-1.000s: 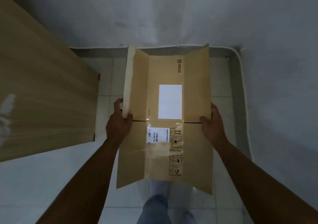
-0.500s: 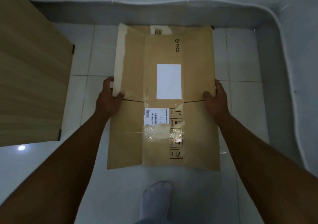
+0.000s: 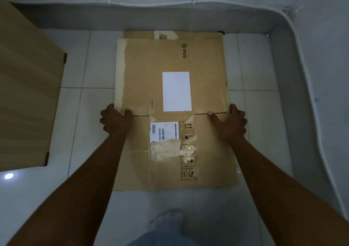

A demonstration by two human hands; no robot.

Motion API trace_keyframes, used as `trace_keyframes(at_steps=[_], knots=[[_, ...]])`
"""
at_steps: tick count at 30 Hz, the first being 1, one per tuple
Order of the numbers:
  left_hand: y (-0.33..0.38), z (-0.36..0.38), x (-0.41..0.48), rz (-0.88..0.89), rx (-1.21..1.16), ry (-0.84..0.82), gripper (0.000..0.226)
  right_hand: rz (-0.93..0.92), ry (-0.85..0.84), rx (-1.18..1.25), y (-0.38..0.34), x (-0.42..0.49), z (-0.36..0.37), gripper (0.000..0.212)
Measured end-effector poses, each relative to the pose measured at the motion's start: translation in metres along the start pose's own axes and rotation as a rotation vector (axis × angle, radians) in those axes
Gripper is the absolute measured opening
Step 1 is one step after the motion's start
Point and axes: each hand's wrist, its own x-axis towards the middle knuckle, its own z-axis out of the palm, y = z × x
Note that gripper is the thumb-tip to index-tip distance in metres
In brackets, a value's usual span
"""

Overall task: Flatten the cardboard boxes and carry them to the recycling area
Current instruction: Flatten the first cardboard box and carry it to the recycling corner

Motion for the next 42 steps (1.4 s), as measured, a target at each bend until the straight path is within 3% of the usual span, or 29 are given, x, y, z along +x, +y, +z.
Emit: trace_keyframes(at_steps=[10, 18, 23, 32, 36, 42], knots=[[-0.011, 0.006, -0.007, 0.181, -0.333, 0.119, 0.054, -0.017, 0.139, 0.138, -0.003, 0.009, 0.014, 0.075], [-0.003, 0.005, -0.022, 0.273, -0.387, 0.297, 0.048, -0.023, 0.217, 0.399, -0.013, 0.009, 0.005, 0.058], [0.014, 0.006, -0.007, 0.364, -0.327, 0.242, 0.048, 0.021, 0.223, 0.457, -0.016, 0.016, -0.003, 0.059], [0.046, 0.014, 0.03, 0.092, -0.039, 0.054, 0.054, 0.022, 0.154, 0.196, -0.042, 0.052, -0.009, 0.063], [0.041, 0.023, 0.026, 0.025, 0.119, 0.131, 0.053, 0.064, 0.087, 0.009, -0.037, 0.055, -0.004, 0.064], [0.039, 0.032, 0.022, -0.056, 0.011, 0.144, 0.071, 0.131, 0.1, 0.014, -0.041, 0.051, 0.013, 0.065]])
